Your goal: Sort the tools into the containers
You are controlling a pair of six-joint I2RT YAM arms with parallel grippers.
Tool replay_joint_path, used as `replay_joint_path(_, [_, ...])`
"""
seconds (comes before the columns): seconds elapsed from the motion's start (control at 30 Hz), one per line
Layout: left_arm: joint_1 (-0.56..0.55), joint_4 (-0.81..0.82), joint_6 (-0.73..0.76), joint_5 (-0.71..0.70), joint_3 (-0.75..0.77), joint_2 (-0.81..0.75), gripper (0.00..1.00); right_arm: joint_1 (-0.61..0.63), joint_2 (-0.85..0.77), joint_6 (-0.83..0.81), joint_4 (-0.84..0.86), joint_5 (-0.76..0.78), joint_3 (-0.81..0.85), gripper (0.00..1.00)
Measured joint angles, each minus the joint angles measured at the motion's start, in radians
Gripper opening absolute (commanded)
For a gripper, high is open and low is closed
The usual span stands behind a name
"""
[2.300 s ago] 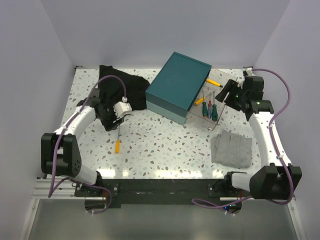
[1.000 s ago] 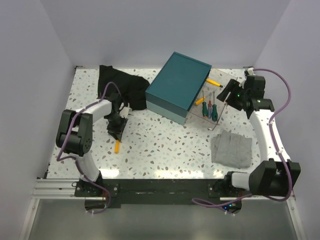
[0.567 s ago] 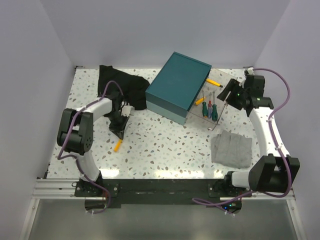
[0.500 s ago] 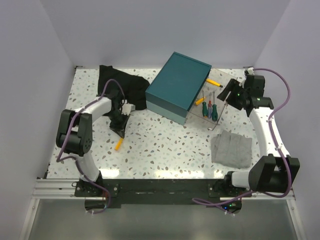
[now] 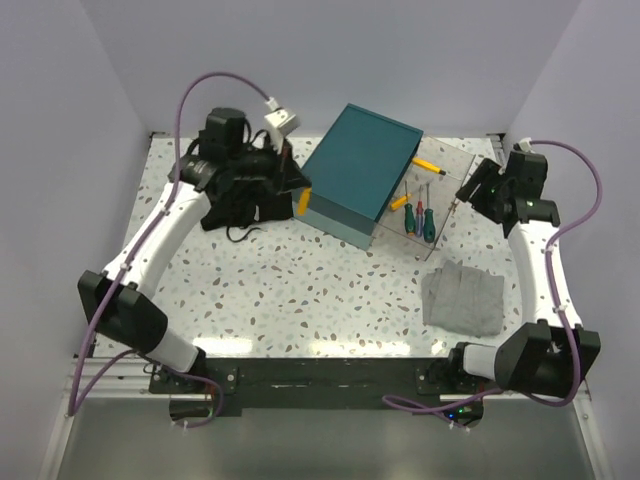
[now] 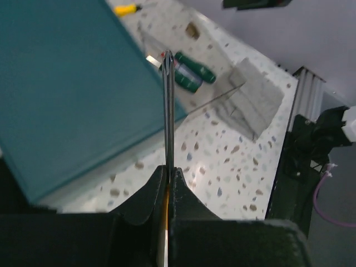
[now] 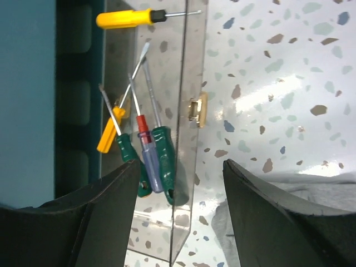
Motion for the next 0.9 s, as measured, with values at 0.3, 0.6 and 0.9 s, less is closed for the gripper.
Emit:
replay_joint_path(0.3, [-0.321,0.290,-0.190,-0.027,0.368,0.361,0.00,-0.050,0.000,0.032,-0.004,0.023,-0.042,0.64])
replay_joint_path(0.6, [-0.430,0.323,-0.221,-0.167,0.515,0.623,0.38,-0.069,-0.016,0.055,0.001,0.016,-0.143,0.59])
replay_joint_path(0.9, [-0.416,0.306,-0.183,-0.259,0.571,0.647,0.63,-0.074,0.023,0.053,0.025,0.010,-0.156,0.13])
